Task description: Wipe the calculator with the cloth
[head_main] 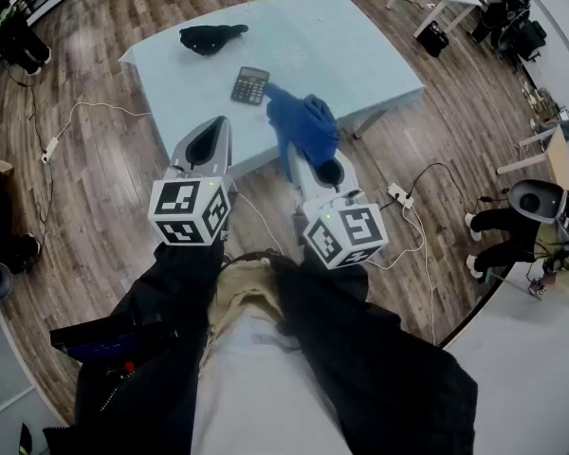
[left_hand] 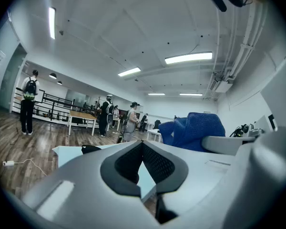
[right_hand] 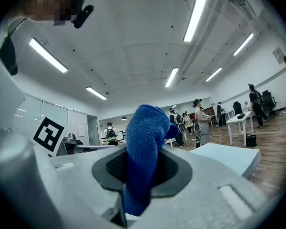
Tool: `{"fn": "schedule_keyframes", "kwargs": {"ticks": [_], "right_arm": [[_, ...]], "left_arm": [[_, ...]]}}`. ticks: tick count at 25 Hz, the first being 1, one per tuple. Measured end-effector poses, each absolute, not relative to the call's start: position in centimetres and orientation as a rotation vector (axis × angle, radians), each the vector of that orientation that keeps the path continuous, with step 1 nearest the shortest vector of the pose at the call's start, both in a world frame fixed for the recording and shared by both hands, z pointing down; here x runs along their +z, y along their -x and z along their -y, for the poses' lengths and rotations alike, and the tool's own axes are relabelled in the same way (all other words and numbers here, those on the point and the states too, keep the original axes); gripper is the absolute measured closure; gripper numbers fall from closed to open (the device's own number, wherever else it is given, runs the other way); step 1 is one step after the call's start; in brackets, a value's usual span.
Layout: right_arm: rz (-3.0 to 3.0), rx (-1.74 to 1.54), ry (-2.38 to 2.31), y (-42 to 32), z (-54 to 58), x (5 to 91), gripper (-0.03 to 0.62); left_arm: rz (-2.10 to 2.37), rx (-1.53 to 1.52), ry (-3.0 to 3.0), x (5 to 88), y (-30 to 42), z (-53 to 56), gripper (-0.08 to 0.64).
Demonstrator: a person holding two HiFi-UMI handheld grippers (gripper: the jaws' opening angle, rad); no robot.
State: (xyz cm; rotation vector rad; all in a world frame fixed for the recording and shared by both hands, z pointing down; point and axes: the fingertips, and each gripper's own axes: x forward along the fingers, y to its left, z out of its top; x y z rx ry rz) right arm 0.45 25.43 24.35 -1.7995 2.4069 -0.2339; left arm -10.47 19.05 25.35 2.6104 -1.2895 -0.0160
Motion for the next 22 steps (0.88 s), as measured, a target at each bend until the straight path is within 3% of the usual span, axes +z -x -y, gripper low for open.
{"fn": "schedule_keyframes", "kwargs": {"ticks": [22], "right_arm": [[-2.421,-0.329,1.763,-2.8,-23.1,26.7,0.499]], "left_arm": [[1.311,0.031,-2.551,27.9,8.6,-16.6,0.565]]}}
